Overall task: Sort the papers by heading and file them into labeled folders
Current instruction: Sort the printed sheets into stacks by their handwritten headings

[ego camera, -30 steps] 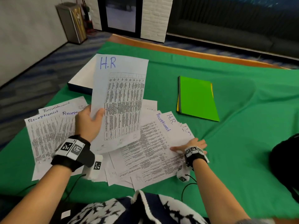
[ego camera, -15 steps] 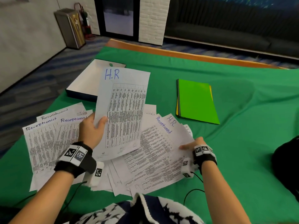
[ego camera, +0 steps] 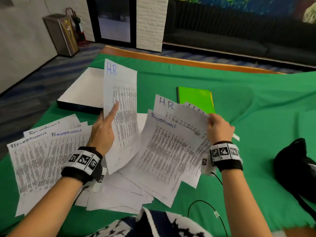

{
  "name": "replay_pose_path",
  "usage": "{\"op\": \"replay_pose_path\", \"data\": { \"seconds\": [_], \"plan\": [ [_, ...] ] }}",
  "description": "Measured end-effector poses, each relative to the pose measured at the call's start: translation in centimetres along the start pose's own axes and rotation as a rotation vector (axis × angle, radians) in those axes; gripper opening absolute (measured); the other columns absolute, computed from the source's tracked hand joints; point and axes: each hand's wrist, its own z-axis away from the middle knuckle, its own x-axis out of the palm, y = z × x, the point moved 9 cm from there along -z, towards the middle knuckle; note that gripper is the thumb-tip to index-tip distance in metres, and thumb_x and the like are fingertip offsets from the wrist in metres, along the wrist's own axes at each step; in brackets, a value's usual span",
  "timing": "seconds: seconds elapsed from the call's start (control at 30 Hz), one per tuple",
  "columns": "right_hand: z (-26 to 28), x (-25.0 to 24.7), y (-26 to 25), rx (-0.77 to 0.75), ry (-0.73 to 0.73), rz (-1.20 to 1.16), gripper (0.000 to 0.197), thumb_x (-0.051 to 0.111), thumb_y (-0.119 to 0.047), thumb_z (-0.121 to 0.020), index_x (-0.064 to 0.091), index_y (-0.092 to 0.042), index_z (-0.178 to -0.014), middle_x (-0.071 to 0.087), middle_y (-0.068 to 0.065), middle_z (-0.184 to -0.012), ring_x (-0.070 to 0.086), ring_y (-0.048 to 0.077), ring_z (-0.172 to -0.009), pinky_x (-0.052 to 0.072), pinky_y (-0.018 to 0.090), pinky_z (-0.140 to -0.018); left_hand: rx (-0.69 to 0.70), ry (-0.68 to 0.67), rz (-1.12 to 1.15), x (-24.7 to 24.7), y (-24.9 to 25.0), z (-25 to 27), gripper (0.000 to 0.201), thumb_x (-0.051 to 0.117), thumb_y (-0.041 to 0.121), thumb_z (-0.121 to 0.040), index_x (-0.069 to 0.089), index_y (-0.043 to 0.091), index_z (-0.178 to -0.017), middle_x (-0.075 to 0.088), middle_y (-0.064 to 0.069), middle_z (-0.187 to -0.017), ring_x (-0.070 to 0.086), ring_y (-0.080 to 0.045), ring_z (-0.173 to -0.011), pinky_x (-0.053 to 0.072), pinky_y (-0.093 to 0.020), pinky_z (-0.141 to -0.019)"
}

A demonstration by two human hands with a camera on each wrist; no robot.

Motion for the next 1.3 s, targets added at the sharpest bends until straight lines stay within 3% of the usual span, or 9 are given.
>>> {"op": "replay_pose_path", "data": {
  "seconds": [0.17, 0.27, 0.47, 0.6, 0.7, 0.83, 0.93, 1.13, 1.3],
  "plan": [
    [-1.2, -4.1, -2.4, -0.123, 0.18, -0.041, 0.03, 0.05, -0.005, -0.084, 0.065, -0.02, -0.104, 0.063, 0.007, -0.094, 0.056, 0.027, -0.095, 0.021, 0.034, -0.077, -0.081, -0.06, 0.06, 1.7, -0.6, -1.9, 0.053, 0.047, 0.002, -0.092, 0.038, 0.017, -0.142, 0.057, -0.027, -0.116, 0.055, -0.038, -0.101, 0.043, -0.042, -0.098],
    [-1.5, -5.4, -4.0, -0.193, 0.248, -0.106, 0.029, 0.053, -0.008, -0.081, 0.068, -0.021, -0.102, 0.064, 0.005, -0.094, 0.057, 0.027, -0.093, 0.021, 0.033, -0.076, -0.189, -0.229, 0.074, 3.9, -0.7, -2.9, 0.077, 0.065, 0.031, -0.084, 0.022, 0.022, -0.147, 0.037, -0.011, -0.146, 0.034, -0.029, -0.133, 0.027, -0.04, -0.11],
    [-1.6, -6.0, -7.5, -0.38, 0.287, -0.223, 0.024, 0.054, -0.014, -0.083, 0.071, -0.021, -0.098, 0.066, 0.002, -0.089, 0.059, 0.029, -0.086, 0.032, 0.037, -0.079, -0.182, -0.194, 0.16, 4.4, 1.7, -6.3, 0.117, 0.079, 0.064, -0.042, 0.033, 0.021, -0.141, 0.048, -0.004, -0.137, 0.045, -0.022, -0.125, 0.041, -0.034, -0.1],
    [-1.0, -6.8, -9.7, -0.505, 0.305, -0.345, 0.023, 0.054, -0.011, -0.08, 0.072, -0.017, -0.095, 0.066, 0.005, -0.082, 0.061, 0.031, -0.076, 0.049, 0.046, -0.069, -0.153, -0.159, 0.363, 4.7, 3.8, -6.8, 0.089, 0.088, 0.039, -0.052, 0.051, 0.02, -0.131, 0.056, 0.011, -0.119, 0.054, -0.004, -0.105, 0.042, -0.016, -0.089],
    [-0.8, -6.8, -11.1, -0.551, 0.242, -0.465, 0.024, 0.053, -0.008, -0.082, 0.072, -0.01, -0.097, 0.069, 0.009, -0.085, 0.064, 0.028, -0.077, 0.051, 0.038, -0.068, -0.172, -0.067, 0.503, 4.5, 4.3, -6.5, 0.044, 0.085, 0.022, -0.062, 0.07, 0.007, -0.101, 0.071, -0.006, -0.094, 0.067, -0.019, -0.08, 0.056, -0.031, -0.075],
    [-0.5, -6.7, -12.6, -0.563, 0.201, -0.526, 0.024, 0.05, -0.009, -0.087, 0.07, -0.007, -0.1, 0.071, 0.008, -0.095, 0.066, 0.023, -0.084, 0.047, 0.026, -0.073, -0.222, -0.005, 0.604, 4.1, 4.1, -6.6, 0.033, 0.085, 0.02, -0.062, 0.072, 0.008, -0.09, 0.067, 0.007, -0.072, 0.062, 0.006, -0.057, 0.054, -0.018, -0.058],
    [-0.7, -6.7, -13.0, -0.53, 0.2, -0.581, 0.025, 0.056, -0.016, -0.087, 0.066, -0.009, -0.108, 0.069, 0.003, -0.102, 0.062, 0.02, -0.091, 0.048, 0.03, -0.082, -0.23, 0.028, 0.652, 3.1, 3.9, -7.0, 0.017, 0.084, 0.019, -0.064, 0.071, 0.018, -0.075, 0.07, 0.004, -0.072, 0.064, 0.0, -0.059, 0.054, -0.018, -0.058],
    [-2.8, -2.3, -7.6, -0.078, 0.154, -0.651, 0.12, 0.084, -0.04, -0.06, 0.011, 0.003, -0.145, 0.03, 0.019, -0.143, 0.032, 0.03, -0.133, 0.028, 0.043, -0.112, -0.204, 0.119, 0.7, -0.4, 3.5, -8.2, 0.016, 0.083, 0.014, -0.065, 0.069, 0.018, -0.072, 0.063, 0.026, -0.053, 0.057, 0.007, -0.051, 0.05, -0.012, -0.054],
    [-1.4, 3.7, -7.2, 0.047, -0.178, -0.91, 0.134, 0.09, -0.031, -0.048, 0.003, -0.006, -0.146, 0.029, 0.015, -0.147, 0.031, 0.022, -0.135, 0.027, 0.032, -0.112, -0.249, 0.106, 0.793, -1.3, 3.1, -7.6, 0.021, 0.086, 0.017, -0.058, 0.069, 0.02, -0.068, 0.07, 0.015, -0.062, 0.068, -0.021, -0.071, 0.058, -0.033, -0.069]
  ]
}}
